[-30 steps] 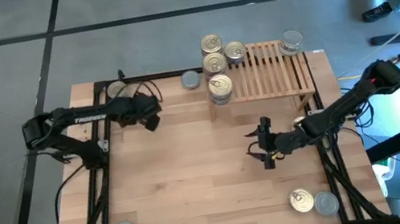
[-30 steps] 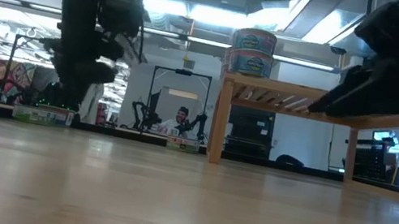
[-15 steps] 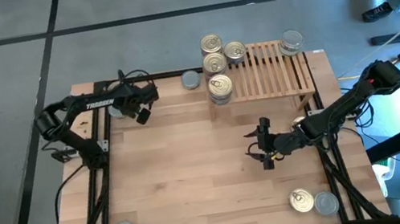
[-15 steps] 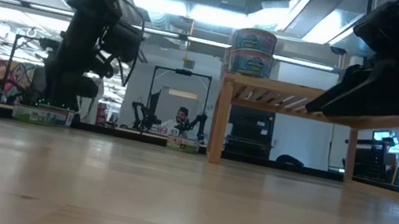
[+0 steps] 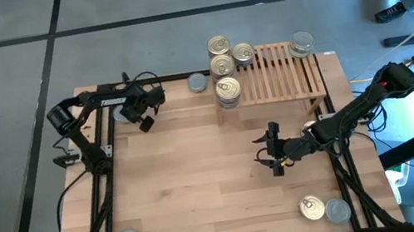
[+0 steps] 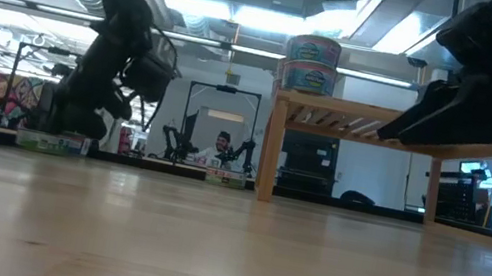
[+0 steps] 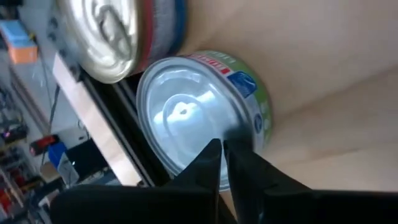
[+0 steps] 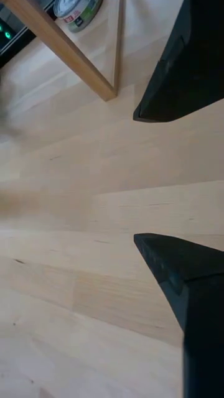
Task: Stack canned seafood by type on shelf
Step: Put the green tuna can on the shelf aligned with the other green tuna can
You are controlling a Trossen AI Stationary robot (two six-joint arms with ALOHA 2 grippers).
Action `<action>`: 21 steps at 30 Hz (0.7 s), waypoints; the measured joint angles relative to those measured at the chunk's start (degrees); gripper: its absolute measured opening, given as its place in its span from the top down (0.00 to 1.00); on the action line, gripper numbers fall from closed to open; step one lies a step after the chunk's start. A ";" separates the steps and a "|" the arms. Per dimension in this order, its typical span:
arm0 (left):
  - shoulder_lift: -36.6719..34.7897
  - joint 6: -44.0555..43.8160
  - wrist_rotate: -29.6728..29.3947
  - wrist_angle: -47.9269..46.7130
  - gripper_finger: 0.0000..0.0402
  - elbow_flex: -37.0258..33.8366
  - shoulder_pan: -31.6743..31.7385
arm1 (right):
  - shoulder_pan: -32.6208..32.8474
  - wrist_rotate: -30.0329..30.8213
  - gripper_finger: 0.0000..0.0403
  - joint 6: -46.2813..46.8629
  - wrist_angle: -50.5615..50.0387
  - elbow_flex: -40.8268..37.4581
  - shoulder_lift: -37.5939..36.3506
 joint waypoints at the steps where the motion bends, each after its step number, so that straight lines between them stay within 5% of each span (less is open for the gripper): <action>1: -0.05 0.11 0.43 0.09 0.94 0.08 -0.85 | 0.00 -0.01 0.27 0.00 -0.02 0.00 0.00; 11: -5.17 -1.74 11.83 2.97 0.99 0.29 -14.51 | 0.00 -0.02 0.27 0.00 -0.29 0.00 -0.02; 21: -5.30 -5.48 13.63 11.08 1.00 0.38 -31.68 | 0.00 -0.03 0.27 0.01 0.03 0.00 -0.02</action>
